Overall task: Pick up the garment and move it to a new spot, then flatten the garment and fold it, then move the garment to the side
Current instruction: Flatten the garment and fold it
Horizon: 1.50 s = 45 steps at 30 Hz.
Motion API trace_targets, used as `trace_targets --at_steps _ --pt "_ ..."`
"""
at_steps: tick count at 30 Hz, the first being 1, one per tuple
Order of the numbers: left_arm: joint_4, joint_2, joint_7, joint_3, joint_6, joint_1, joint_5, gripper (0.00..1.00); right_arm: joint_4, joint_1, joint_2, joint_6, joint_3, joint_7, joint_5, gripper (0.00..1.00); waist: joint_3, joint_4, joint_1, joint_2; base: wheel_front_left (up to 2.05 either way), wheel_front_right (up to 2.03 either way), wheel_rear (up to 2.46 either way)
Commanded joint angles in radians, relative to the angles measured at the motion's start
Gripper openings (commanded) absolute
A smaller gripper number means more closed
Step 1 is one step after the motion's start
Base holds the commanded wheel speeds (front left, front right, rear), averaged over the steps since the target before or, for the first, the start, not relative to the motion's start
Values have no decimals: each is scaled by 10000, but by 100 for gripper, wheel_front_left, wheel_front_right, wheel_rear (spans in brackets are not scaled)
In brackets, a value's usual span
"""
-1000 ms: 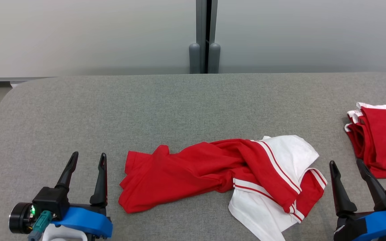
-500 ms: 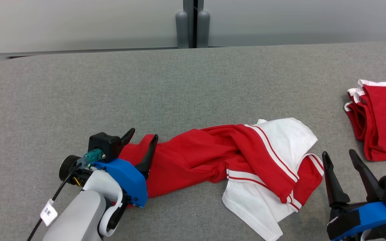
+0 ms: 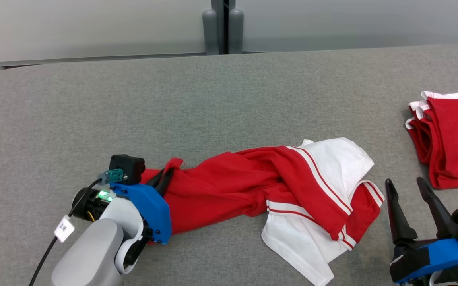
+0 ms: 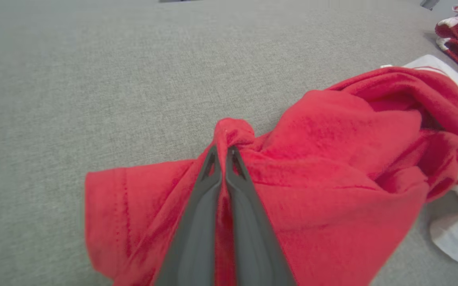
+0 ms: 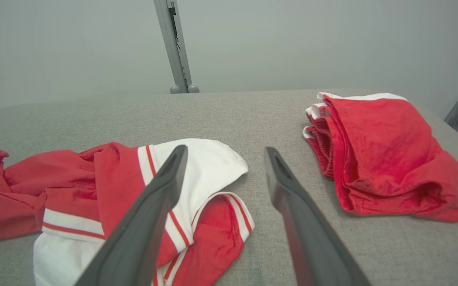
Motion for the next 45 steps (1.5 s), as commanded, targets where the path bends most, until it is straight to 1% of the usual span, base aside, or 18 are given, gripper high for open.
trace_targets --at_steps 1,4,7,10,14,15,17,20,21,22,24,26,29,33,36,41,45 --pt "-152 96 -352 63 119 -38 157 0 28 -46 17 0 -56 -55 33 100 -43 89 0 -1 0 0 0" --pt "-667 185 -1058 171 457 317 376 0 3 86 15 0 -140 -96 26 100 -156 265 0 -1 0 0 0" --pt "-1433 273 -1546 277 879 1090 382 0 27 133 18 0 -235 -45 29 100 -298 489 0 -1 0 0 0" --pt "-2379 332 -1782 333 1374 2124 314 0 23 206 18 0 -295 -29 -28 100 -417 739 0 -1 0 0 0" --pt "-3396 348 -1796 357 2003 3518 88 0 -50 301 21 0 -281 -57 -72 100 -497 1048 0 -1 0 0 0" --pt "-3396 348 -1796 357 2003 3518 88 0 -50 301 21 0 -281 -57 -72 100 -497 1048 0 -1 0 0 0" --pt "-3672 279 -1755 343 2196 4136 -114 0 -70 375 22 0 -276 -59 -96 100 -534 1154 0 -1 0 0 0" --pt "-3773 185 -1687 301 2344 4772 -387 0 -78 386 22 0 -311 -23 -64 100 -576 1291 0 -1 0 0 0" --pt "-3725 150 -1683 308 2370 4917 -474 22 -80 397 22 0 -313 -11 -48 100 -588 1325 0 -1 0 0 0" --pt "-3663 134 -1760 342 2382 5011 -527 99 -81 409 22 0 -322 5 -38 100 -602 1351 0 -1 0 0 0" --pt "-3589 55 -1974 438 2358 5117 -627 100 -84 418 24 0 -324 42 -22 100 -636 1379 0 -1 0 0 0" --pt "-3640 35 -2356 553 2427 5045 -508 100 -99 433 -1 0 -334 49 -7 100 -689 1394 0 -1 0 0 0" --pt "-3900 144 -2929 804 2551 4912 -320 100 -169 483 -41 0 -328 66 -22 100 -833 1327 0 -1 0 0 0" --pt "-4321 523 -3442 1177 2920 4707 106 100 -330 575 -49 0 -358 116 -49 100 -1033 1187 0 -1 0 0 0" --pt "-4511 958 -3588 1385 3078 4419 497 100 -469 633 -83 0 -332 193 -72 100 -1156 1031 0 -1 0 0 0" --pt "-4699 1520 -3596 1520 3117 4036 923 100 -669 717 -107 0 -282 253 -108 100 -1273 709 0 -1 0 0 0" --pt "-4788 1685 -3540 1544 3174 3978 1003 100 -765 862 -85 0 -262 288 -88 100 -1335 532 0 -1 0 0 0"
